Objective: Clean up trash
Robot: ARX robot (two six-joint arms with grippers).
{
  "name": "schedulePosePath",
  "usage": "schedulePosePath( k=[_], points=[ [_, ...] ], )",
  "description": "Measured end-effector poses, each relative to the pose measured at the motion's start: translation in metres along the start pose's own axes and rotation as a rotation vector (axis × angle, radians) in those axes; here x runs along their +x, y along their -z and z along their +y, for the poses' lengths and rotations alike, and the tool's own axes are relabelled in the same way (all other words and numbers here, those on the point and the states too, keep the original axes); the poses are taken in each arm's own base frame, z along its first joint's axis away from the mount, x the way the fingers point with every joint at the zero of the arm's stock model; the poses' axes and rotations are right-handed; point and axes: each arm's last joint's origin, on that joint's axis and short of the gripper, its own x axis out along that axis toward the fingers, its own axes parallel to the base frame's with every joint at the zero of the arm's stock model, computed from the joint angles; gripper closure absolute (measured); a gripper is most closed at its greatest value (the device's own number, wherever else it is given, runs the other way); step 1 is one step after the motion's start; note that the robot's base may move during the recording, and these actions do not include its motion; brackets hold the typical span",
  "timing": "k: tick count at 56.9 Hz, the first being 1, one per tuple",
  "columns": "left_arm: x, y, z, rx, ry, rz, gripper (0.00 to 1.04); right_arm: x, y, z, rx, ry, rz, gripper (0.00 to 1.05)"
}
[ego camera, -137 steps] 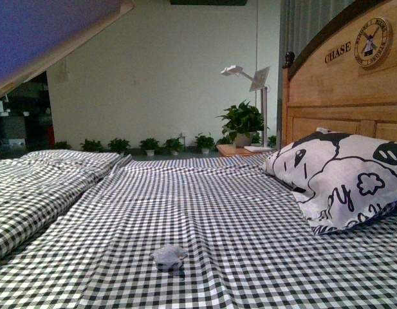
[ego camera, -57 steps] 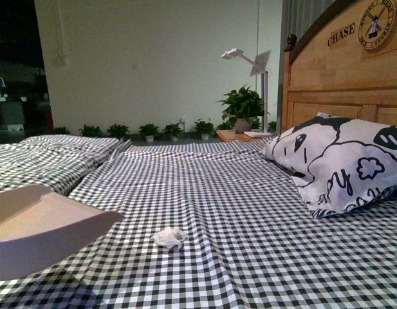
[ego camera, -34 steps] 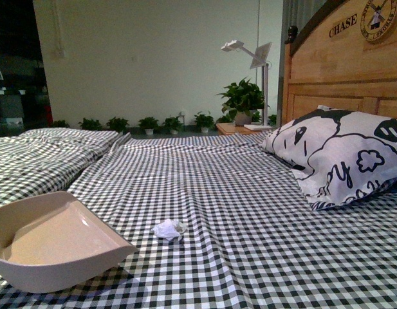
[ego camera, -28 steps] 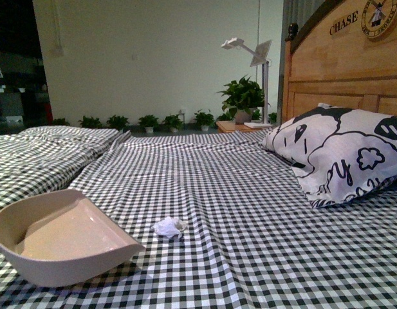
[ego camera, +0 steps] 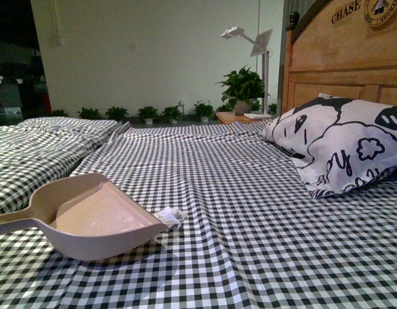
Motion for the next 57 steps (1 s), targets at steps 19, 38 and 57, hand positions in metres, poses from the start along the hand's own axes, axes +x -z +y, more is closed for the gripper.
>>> schedulePosePath(
  k=[19,38,57],
  points=[
    [0.011,0.006,-0.005,-0.078,0.022,0.024,0.77,0.000,0.000,0.000,0.000,0.000,0.000,0.84],
    [0.017,0.000,-0.009,-0.103,0.054,-0.005,0.77,0.000,0.000,0.000,0.000,0.000,0.000,0.84],
    [0.025,0.007,-0.017,-0.116,0.096,0.032,0.77,0.000,0.000,0.000,0.000,0.000,0.000,0.84]
  ],
)
